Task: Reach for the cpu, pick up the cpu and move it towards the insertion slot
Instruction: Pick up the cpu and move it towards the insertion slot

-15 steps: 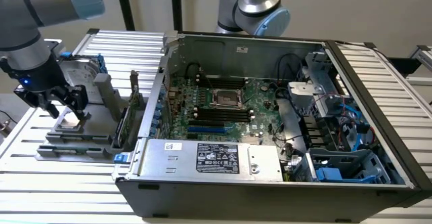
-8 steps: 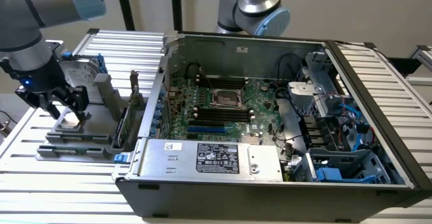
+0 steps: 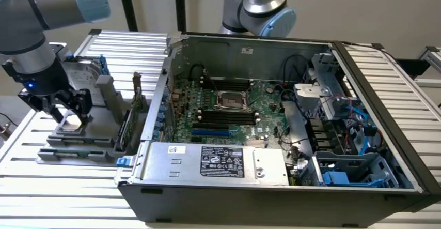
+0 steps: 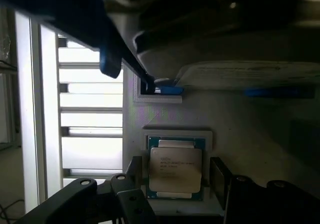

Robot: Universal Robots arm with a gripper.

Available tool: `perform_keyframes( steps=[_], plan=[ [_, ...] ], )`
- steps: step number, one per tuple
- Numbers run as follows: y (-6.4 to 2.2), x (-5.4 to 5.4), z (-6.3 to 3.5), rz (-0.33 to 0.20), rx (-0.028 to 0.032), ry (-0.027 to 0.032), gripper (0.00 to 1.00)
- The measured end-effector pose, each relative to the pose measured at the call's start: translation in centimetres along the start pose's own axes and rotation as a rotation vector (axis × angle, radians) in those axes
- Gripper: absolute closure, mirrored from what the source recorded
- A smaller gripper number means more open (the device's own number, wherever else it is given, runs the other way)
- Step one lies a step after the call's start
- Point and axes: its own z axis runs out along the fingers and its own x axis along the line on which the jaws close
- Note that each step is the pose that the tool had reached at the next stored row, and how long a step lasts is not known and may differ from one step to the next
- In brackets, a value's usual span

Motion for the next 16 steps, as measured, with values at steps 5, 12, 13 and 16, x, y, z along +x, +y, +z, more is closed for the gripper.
perform_keyframes(
  steps=[5,12,13,16],
  plan=[
    [0.06,-0.02,0.2,0.0,0.0008,0.0002,0.35],
    [0.08,-0.02,0.4,0.002,0.003,0.0001,0.35],
    [0.09,-0.03,0.42,0.002,0.0032,0.0001,0.35],
    [0.11,-0.05,0.48,0.003,0.0033,0.0,0.35]
  ],
)
